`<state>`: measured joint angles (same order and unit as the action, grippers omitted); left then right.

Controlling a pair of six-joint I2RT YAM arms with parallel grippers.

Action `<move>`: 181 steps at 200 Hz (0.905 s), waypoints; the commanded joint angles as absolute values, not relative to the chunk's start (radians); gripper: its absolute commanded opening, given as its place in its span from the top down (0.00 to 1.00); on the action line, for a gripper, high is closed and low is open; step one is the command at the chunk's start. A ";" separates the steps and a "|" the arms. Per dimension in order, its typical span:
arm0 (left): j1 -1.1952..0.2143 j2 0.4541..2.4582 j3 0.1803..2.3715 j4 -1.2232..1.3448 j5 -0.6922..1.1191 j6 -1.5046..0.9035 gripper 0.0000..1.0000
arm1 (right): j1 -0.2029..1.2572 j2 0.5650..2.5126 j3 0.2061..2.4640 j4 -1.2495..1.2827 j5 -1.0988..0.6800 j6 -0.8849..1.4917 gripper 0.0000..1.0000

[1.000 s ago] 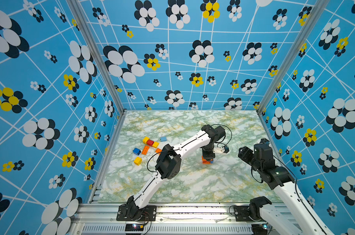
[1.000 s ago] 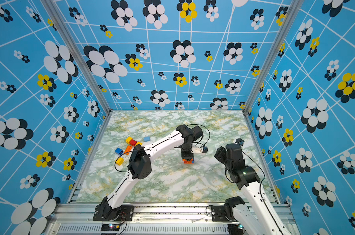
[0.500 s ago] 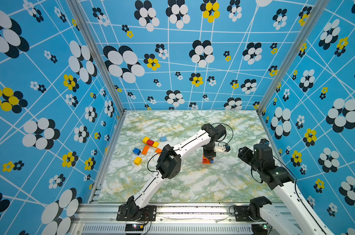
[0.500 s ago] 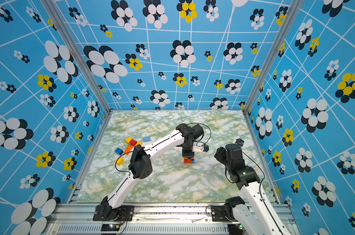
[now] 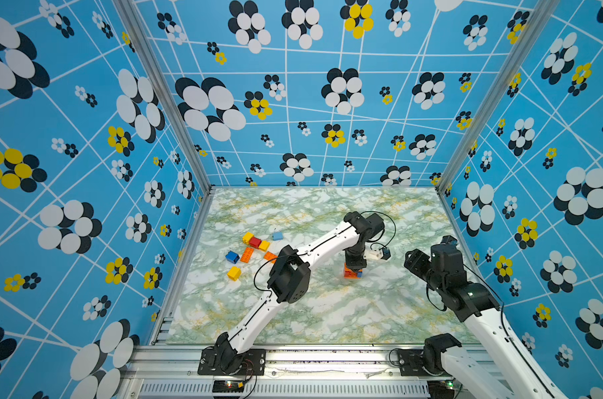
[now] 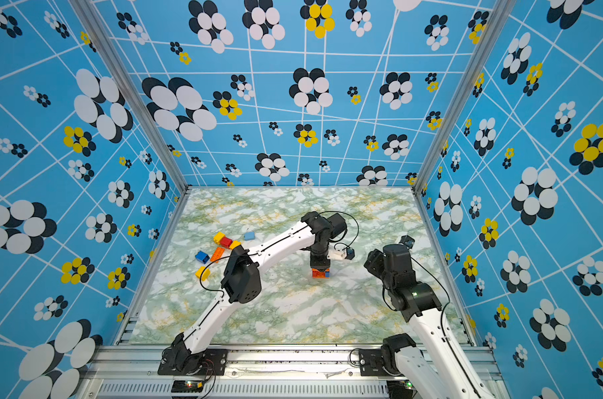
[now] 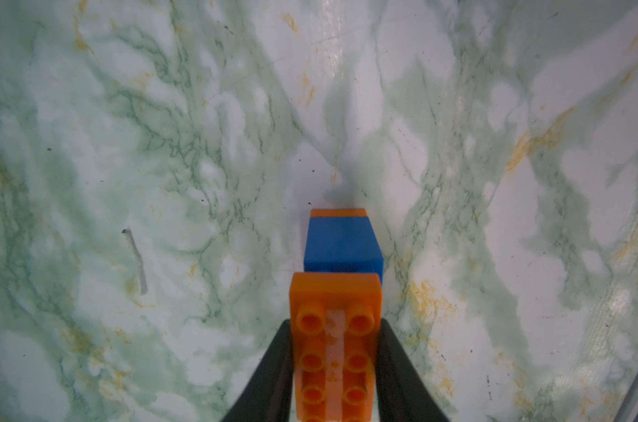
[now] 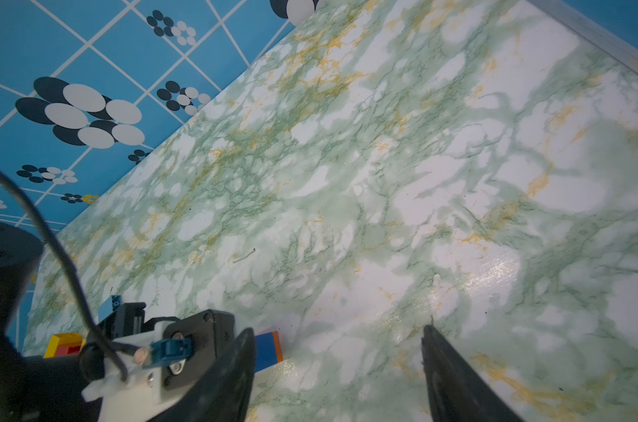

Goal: Assemble the letter p with lego
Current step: Assemble the lego brick with the lego brick.

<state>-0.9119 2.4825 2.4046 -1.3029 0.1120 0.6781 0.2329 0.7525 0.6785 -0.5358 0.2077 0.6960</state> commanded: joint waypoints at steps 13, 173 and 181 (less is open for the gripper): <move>-0.923 2.526 2.411 -1.341 0.111 0.693 0.87 | 0.227 0.745 0.661 -0.525 0.227 0.701 0.27; -0.934 2.570 2.329 -1.316 0.076 0.677 0.88 | 0.227 0.705 0.673 -0.552 0.260 0.693 0.27; -0.934 2.568 2.317 -1.311 0.076 0.674 0.88 | 0.227 0.698 0.673 -0.554 0.266 0.693 0.27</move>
<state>-0.9298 2.4905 2.3917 -1.2934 0.0967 0.6769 0.2325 0.7231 0.6785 -0.5365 0.2276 0.6956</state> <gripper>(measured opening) 0.347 0.728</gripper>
